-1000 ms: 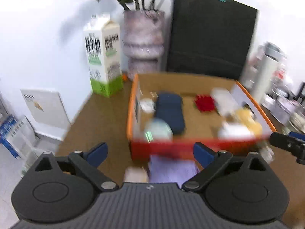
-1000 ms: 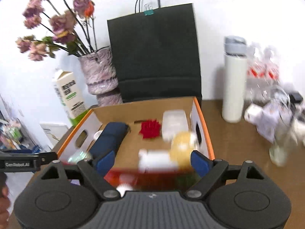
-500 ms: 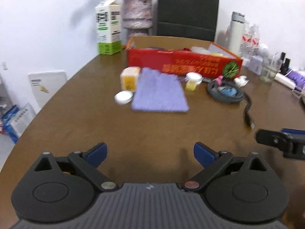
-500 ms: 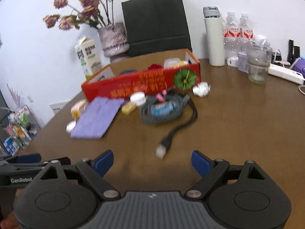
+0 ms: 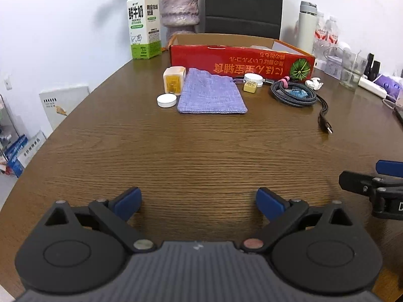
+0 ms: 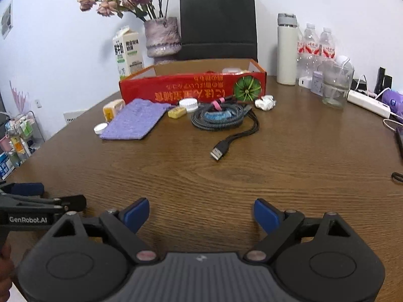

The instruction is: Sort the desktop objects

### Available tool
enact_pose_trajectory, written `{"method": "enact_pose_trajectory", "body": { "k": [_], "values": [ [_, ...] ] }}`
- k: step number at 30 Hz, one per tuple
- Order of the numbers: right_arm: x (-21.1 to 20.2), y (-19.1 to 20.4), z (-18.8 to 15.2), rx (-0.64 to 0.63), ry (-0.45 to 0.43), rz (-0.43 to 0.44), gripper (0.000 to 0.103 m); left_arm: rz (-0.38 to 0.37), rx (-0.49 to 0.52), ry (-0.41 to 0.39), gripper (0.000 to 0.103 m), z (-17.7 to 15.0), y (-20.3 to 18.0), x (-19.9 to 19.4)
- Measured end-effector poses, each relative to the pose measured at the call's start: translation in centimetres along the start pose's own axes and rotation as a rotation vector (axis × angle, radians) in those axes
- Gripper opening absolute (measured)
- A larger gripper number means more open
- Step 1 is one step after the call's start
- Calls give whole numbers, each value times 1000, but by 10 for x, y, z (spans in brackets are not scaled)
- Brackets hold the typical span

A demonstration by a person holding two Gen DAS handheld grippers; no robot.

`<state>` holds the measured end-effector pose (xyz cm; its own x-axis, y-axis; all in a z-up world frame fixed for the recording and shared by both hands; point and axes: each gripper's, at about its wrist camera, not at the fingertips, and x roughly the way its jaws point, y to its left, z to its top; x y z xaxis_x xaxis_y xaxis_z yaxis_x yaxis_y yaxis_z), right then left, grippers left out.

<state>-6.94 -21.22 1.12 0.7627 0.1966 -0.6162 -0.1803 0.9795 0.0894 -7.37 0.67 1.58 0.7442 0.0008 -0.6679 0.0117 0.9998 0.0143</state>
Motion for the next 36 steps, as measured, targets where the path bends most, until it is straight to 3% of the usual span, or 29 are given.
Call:
{"method": "enact_pose_trajectory", "body": {
  "k": [11,17,20,21,24,25,28,33,35,36],
  "values": [
    [5,-6,8,15,-4,4,90,-13,-7,-9,101,14,7,7],
    [17,-15,26,10,-17,-3,88,7,-30,-74,98,56,25,26],
    [28,-15,45,-24,-22,34,78,17,-34,-104,86,96,35,47],
    [32,-16,52,-28,-29,40,73,21,-34,-102,77,108,38,56],
    [47,-25,78,-19,-65,49,71,24,-32,-80,59,139,45,89],
    [54,-30,86,-9,-77,60,71,14,-29,-70,57,147,47,100],
    [80,-48,109,72,-68,63,55,-4,-61,-61,56,159,53,129],
    [131,-72,134,180,-23,23,35,-109,-145,-41,55,163,67,153],
    [150,-72,137,168,9,16,28,-122,-160,-17,53,160,69,161],
    [157,-72,137,164,23,12,22,-130,-159,-8,45,159,69,164]
  ]
}}
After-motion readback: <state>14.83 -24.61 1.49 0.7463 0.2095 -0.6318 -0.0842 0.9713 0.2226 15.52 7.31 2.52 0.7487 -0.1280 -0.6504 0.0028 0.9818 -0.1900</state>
